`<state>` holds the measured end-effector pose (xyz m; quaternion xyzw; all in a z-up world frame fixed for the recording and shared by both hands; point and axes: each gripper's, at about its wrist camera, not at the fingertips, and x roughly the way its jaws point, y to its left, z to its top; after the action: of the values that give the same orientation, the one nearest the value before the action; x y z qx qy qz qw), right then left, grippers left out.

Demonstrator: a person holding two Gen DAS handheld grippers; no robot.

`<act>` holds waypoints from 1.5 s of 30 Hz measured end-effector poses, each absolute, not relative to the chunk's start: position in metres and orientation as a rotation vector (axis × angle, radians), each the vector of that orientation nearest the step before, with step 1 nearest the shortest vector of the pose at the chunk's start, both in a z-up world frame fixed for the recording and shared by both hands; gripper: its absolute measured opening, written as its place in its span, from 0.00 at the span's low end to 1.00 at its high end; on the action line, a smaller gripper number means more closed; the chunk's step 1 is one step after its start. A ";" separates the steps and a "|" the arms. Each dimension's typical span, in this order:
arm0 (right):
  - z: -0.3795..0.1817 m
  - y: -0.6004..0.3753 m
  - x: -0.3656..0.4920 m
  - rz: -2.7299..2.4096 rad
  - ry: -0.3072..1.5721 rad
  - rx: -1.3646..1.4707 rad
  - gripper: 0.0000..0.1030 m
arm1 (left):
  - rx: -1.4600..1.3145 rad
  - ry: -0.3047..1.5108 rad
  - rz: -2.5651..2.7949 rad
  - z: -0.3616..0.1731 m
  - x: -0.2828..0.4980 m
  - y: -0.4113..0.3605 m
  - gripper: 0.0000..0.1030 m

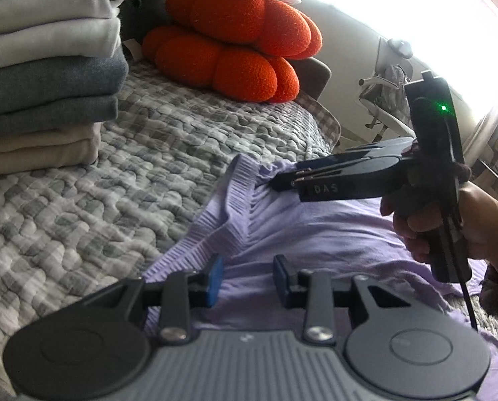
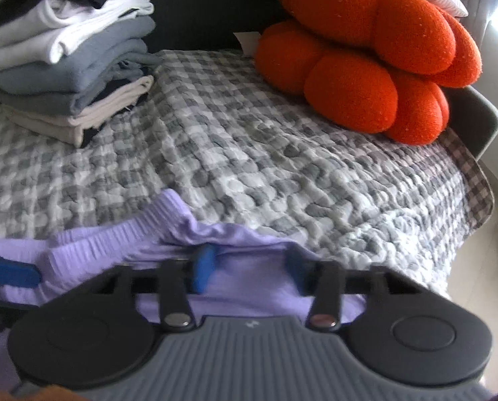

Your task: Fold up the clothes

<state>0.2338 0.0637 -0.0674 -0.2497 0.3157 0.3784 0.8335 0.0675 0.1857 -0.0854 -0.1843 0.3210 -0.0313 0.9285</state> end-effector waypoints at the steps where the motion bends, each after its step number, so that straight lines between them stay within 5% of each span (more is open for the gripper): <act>1: -0.067 0.065 0.231 0.802 0.670 -0.533 0.08 | -0.381 0.657 -0.064 -0.085 0.067 0.186 0.34; 5: -0.063 0.069 0.222 0.802 0.671 -0.534 0.00 | -0.395 0.655 -0.067 -0.087 0.067 0.188 0.33; 29: 0.023 0.019 0.118 0.779 0.638 -0.258 0.00 | -0.433 0.652 -0.060 -0.092 0.066 0.193 0.24; 45: -0.014 0.012 0.050 0.771 0.816 -0.085 0.00 | -0.506 0.727 -0.043 -0.086 0.066 0.198 0.24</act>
<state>0.0498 0.0121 -0.0137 -0.0403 0.3866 0.3654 0.8458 0.0656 0.1975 -0.0860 -0.2449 0.3516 -0.0209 0.9033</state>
